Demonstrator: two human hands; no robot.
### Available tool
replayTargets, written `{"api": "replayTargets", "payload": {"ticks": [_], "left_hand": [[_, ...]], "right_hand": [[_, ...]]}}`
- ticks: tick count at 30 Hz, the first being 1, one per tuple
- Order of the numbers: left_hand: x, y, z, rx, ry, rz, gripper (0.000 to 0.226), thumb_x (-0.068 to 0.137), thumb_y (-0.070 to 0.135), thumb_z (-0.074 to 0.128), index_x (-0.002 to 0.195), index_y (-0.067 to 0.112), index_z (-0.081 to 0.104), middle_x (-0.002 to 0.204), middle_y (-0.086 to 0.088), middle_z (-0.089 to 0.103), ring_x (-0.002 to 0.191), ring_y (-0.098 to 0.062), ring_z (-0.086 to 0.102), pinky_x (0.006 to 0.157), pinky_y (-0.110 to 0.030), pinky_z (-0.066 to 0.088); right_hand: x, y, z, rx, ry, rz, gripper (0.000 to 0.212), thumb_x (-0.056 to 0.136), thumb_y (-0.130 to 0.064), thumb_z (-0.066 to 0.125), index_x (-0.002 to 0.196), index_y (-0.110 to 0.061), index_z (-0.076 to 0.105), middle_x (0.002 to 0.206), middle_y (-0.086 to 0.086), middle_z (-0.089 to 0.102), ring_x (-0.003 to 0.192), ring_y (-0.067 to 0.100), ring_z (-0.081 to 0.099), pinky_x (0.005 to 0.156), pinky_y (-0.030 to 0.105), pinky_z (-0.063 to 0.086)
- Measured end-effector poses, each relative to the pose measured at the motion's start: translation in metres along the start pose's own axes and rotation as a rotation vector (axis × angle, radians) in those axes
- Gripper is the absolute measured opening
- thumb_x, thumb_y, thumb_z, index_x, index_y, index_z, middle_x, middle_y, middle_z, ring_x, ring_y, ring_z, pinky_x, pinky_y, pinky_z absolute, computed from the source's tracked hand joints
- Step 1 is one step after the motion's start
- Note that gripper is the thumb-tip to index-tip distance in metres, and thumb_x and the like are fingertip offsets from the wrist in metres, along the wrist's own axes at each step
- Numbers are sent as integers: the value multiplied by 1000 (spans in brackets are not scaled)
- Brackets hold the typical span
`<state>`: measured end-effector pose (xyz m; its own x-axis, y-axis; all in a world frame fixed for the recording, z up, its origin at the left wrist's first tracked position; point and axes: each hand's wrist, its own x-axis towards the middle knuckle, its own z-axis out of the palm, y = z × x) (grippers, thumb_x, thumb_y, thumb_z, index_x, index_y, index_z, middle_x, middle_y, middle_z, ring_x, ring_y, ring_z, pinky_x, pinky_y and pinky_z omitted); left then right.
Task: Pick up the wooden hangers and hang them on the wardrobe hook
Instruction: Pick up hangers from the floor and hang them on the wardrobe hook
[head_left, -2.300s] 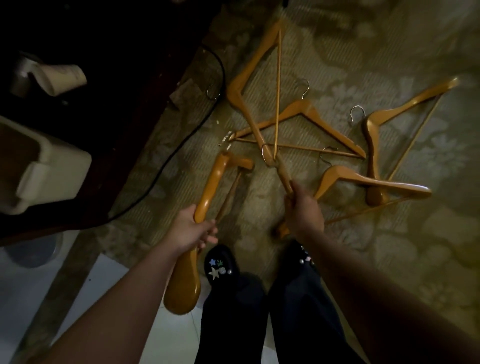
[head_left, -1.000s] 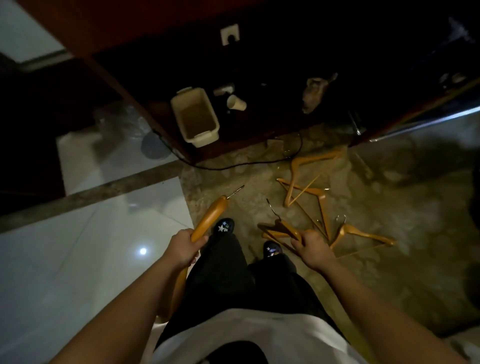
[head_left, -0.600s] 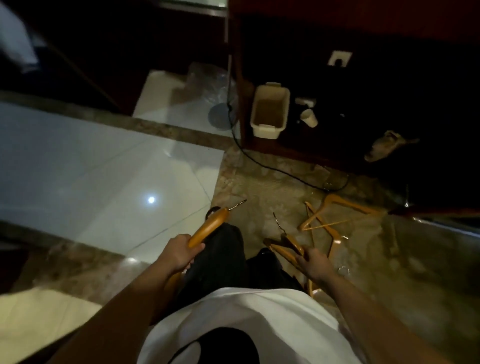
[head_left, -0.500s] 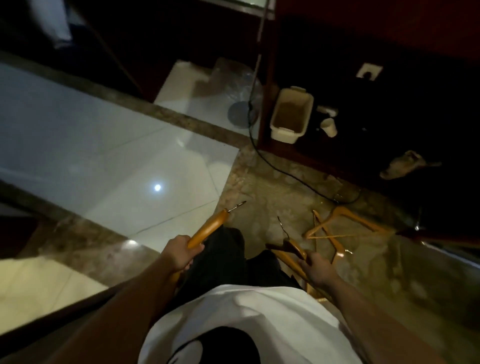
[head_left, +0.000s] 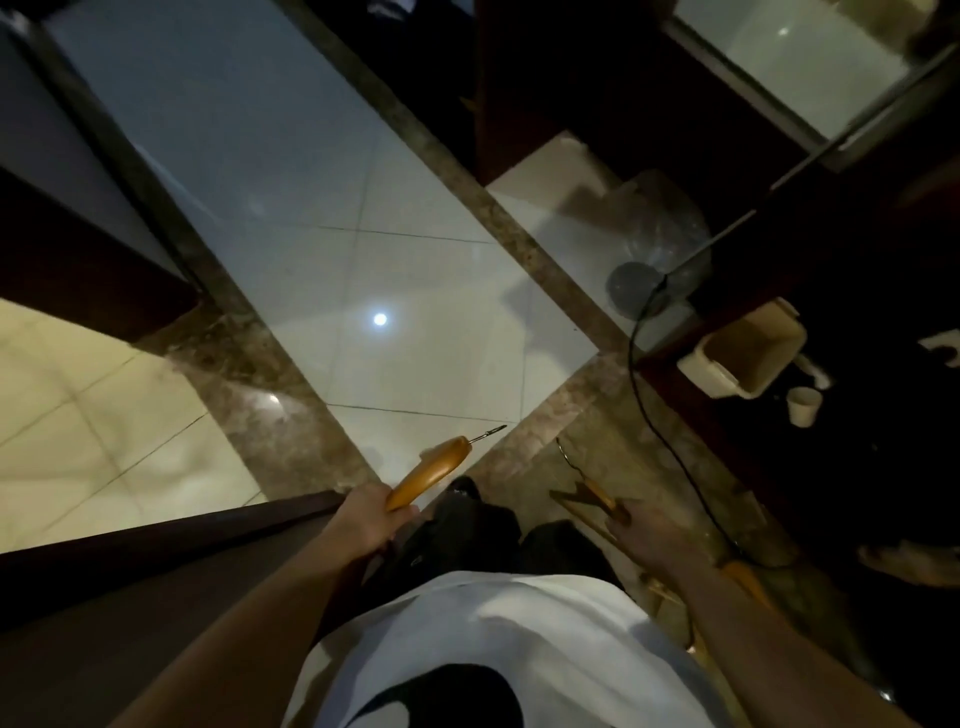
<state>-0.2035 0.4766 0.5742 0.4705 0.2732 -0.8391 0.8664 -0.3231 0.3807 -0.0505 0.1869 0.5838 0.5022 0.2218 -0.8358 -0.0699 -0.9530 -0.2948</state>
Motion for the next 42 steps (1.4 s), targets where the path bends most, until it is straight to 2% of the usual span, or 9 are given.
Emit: {"api": "replayTargets", "payload": {"ticks": [2,4,8,11,15,24,26,35,42], "left_hand": [[3,-6,-18,-32,20,4,25,90,25,58,94,1,64,63,-2,60,51,-10,57,54,-21,48],[5,-11,-33,-93,31,-16,26,90,24,59,95,-1,65,62,0,58,53,-9,57,54,-21,48],[7,-23,-54,-246,79,-108,21,89,26,59,99,9,59,79,-4,60,70,-17,59,72,-37,53],[12,-30,-67,-328,123,-170,14,91,26,56,102,19,56,79,2,56,69,-11,55,70,-29,50],[24,-36,-86,-459,164,-309,13,91,24,57,101,17,58,79,-1,57,65,-12,57,57,-23,48],[84,5,-170,-507,258,-479,18,89,25,60,96,9,61,76,-11,63,60,-21,61,50,-27,51],[103,24,-196,-556,302,-459,17,88,23,60,96,8,62,81,-12,65,70,-24,65,60,-32,55],[176,89,-323,-464,320,-217,23,89,34,58,99,14,60,76,-5,60,62,-16,57,55,-25,46],[228,65,-428,-447,270,-203,27,89,34,58,105,12,60,79,-5,60,67,-17,57,61,-27,47]], "right_hand": [[15,-36,-7,-6,1,-46,29,97,-29,44,116,-10,56,108,10,60,99,25,56,83,31,41],[28,-70,-13,-22,10,-104,23,97,-32,45,107,-17,59,99,6,62,95,24,58,90,37,46],[52,-138,-27,-102,16,-217,22,97,-29,42,95,-16,59,89,5,63,86,22,61,86,36,51],[71,-184,-38,-144,5,-268,20,97,-23,41,104,-14,58,91,6,58,90,26,58,78,32,44],[106,-233,-51,-193,-12,-317,26,96,-19,43,118,-12,56,106,11,61,103,31,58,88,36,44],[189,-306,-123,-314,-131,-228,20,97,-22,43,110,-19,57,105,7,63,99,25,60,91,39,49],[207,-315,-146,-369,-150,-222,16,96,-20,44,106,-21,56,105,6,64,98,24,60,92,40,50],[258,-386,-202,-363,-137,-160,22,97,-15,42,114,-10,55,97,8,57,96,25,58,79,33,46],[312,-503,-184,-366,-126,-184,20,97,-16,42,112,-13,56,78,-6,50,87,21,54,79,33,46]]}}
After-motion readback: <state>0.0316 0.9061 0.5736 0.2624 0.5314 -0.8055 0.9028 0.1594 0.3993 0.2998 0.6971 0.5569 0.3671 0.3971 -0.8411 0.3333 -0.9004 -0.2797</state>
